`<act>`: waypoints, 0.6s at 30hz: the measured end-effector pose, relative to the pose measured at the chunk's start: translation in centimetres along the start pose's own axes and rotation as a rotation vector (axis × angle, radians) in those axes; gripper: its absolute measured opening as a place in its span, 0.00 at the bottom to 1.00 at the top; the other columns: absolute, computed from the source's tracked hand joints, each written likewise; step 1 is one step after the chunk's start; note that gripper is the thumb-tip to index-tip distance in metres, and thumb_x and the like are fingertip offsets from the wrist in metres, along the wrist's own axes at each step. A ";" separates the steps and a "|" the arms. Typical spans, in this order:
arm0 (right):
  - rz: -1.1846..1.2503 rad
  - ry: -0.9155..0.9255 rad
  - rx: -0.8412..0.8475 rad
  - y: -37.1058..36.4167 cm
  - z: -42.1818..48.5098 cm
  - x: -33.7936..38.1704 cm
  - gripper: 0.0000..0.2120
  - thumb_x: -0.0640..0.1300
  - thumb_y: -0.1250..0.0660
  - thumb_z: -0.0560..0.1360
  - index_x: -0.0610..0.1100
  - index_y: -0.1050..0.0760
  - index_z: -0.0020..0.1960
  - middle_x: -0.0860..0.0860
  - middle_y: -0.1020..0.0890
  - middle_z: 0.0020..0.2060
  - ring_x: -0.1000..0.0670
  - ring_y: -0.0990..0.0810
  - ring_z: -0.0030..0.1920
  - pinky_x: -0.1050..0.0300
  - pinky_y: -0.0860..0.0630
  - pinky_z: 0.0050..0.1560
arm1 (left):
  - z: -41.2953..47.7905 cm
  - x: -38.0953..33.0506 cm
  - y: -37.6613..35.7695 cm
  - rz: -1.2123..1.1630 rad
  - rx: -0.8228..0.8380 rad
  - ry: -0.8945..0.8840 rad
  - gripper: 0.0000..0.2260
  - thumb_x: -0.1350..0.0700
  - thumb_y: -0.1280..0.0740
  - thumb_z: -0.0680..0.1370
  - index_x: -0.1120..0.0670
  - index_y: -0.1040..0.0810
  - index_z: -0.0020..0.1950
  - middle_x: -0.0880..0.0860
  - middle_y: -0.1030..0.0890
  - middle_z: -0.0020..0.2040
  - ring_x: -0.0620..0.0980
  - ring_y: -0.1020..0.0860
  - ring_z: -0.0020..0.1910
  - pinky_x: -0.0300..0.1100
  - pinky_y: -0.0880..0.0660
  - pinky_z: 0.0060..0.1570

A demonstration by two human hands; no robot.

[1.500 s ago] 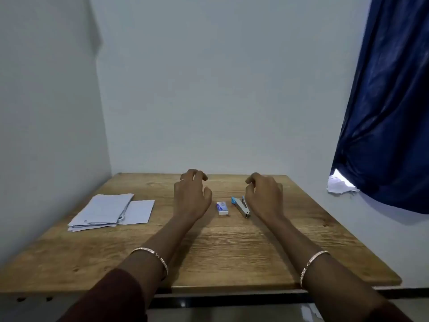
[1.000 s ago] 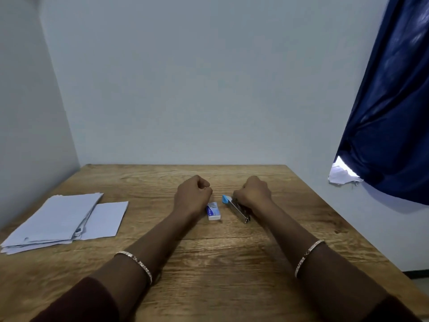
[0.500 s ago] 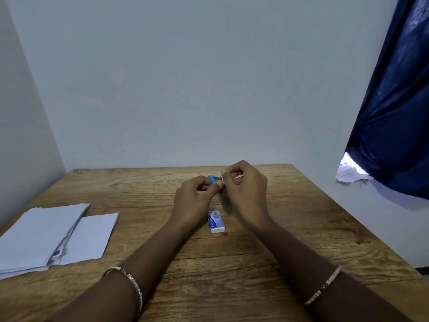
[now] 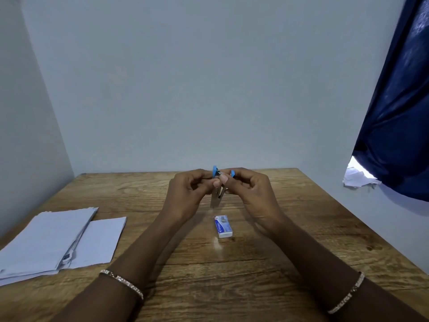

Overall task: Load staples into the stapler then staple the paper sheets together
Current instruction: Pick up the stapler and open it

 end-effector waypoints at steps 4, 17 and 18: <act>-0.019 0.024 0.005 -0.4 -0.2 0.0 0.07 0.46 0.27 0.76 0.45 0.15 0.52 0.47 0.12 0.47 0.51 0.15 0.49 0.60 0.21 0.49 | 0.1 0.0 0.6 -0.030 0.033 0.035 0.07 0.60 0.25 0.74 0.59 0.14 0.51 0.57 0.12 0.42 0.52 0.13 0.43 0.46 0.17 0.48; -0.146 0.092 -0.130 -0.6 -0.5 1.0 0.07 0.42 0.30 0.78 0.38 0.18 0.48 0.45 0.15 0.38 0.54 0.18 0.38 0.57 0.21 0.42 | -0.6 -0.5 -0.8 -0.135 0.108 0.046 0.07 0.53 0.30 0.78 0.57 0.16 0.50 0.52 0.13 0.40 0.49 0.14 0.43 0.42 0.19 0.45; -0.157 0.092 -0.144 -0.5 -0.5 1.0 0.06 0.42 0.30 0.78 0.38 0.18 0.48 0.45 0.15 0.38 0.54 0.18 0.37 0.55 0.21 0.42 | -0.6 -0.5 -0.8 -0.142 0.085 0.049 0.08 0.55 0.32 0.80 0.59 0.17 0.51 0.53 0.14 0.41 0.51 0.15 0.44 0.45 0.18 0.46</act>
Point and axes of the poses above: each hand's wrist, its own z-axis towards the middle knuckle, its own y-axis out of the back of the hand, x = y × z, the point moved 4 cm from there along z, towards the middle knuckle
